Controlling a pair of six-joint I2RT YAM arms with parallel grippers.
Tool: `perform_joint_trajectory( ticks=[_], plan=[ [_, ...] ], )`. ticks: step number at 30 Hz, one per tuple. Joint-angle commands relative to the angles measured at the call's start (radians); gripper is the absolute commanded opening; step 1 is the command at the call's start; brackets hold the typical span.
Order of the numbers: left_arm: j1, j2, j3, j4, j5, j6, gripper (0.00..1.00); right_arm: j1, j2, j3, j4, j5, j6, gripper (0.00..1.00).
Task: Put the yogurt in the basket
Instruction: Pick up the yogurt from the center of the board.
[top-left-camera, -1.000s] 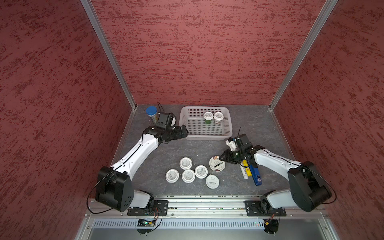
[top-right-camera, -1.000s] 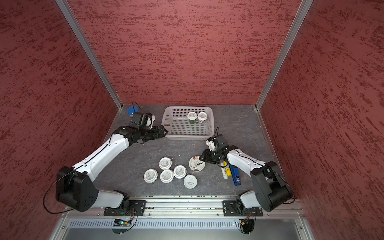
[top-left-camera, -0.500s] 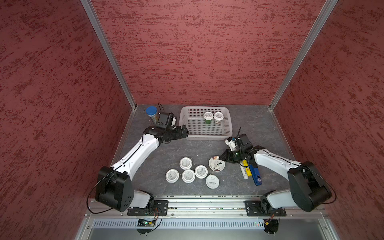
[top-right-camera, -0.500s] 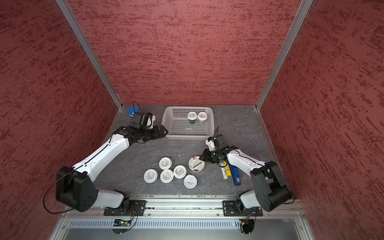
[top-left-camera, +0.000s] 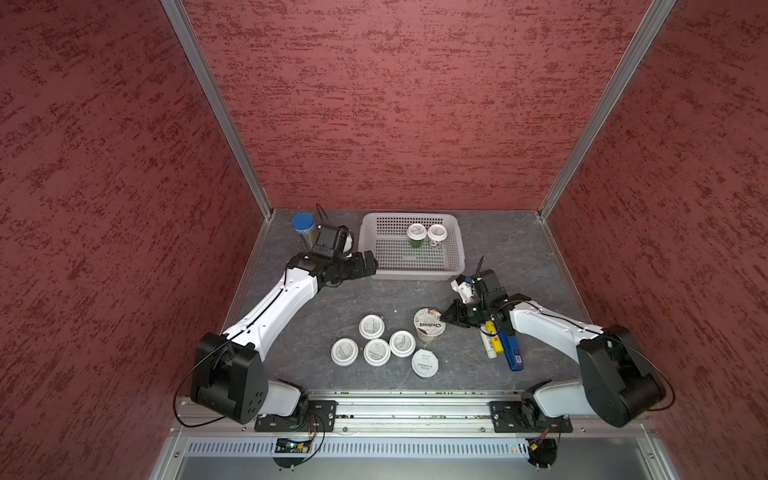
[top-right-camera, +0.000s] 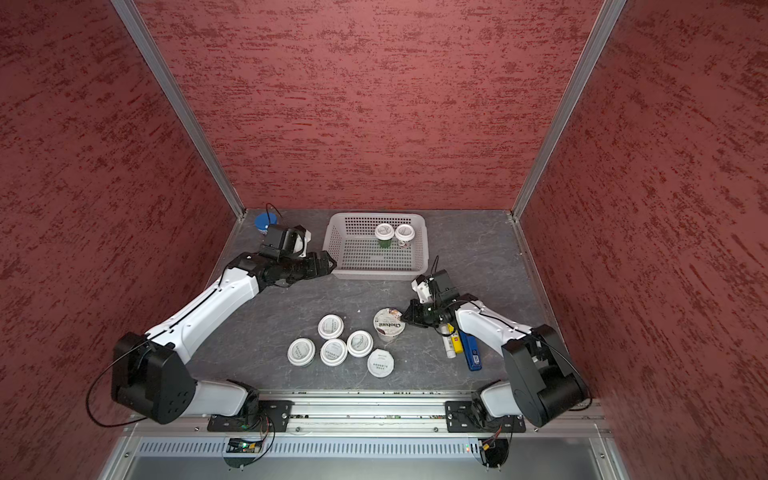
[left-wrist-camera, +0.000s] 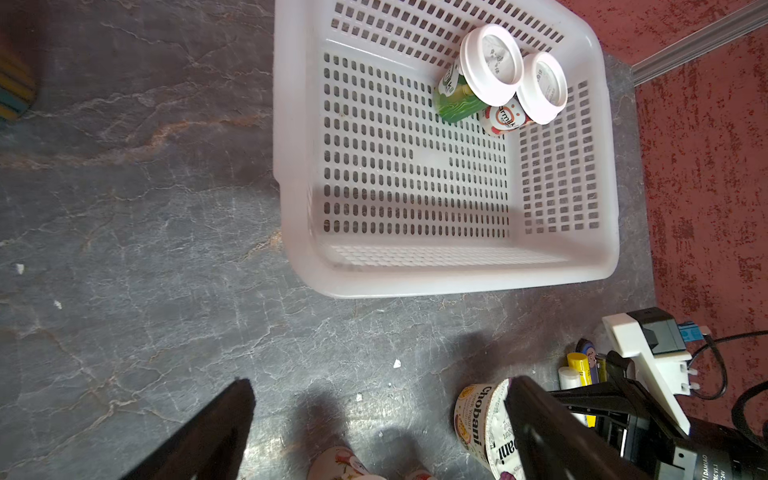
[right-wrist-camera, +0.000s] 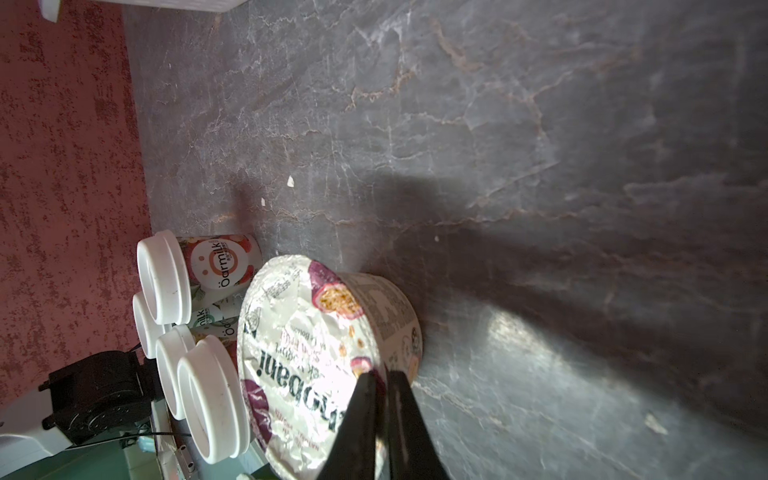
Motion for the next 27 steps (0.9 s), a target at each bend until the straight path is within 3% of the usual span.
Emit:
perform_joint_trajectory(
  ticks=[1,17,27],
  plan=[
    [-0.005,-0.005,-0.013,0.015,-0.003,0.01,0.98,-0.008,-0.028,-0.01,0.021,-0.001,0.011,0.1],
    [-0.009,-0.015,0.002,-0.008,-0.018,0.009,0.99,-0.007,-0.12,0.054,-0.044,0.022,0.041,0.05],
    [0.004,-0.033,0.017,-0.027,-0.018,0.02,0.99,0.005,-0.039,0.386,-0.221,0.055,-0.036,0.04]
  ],
)
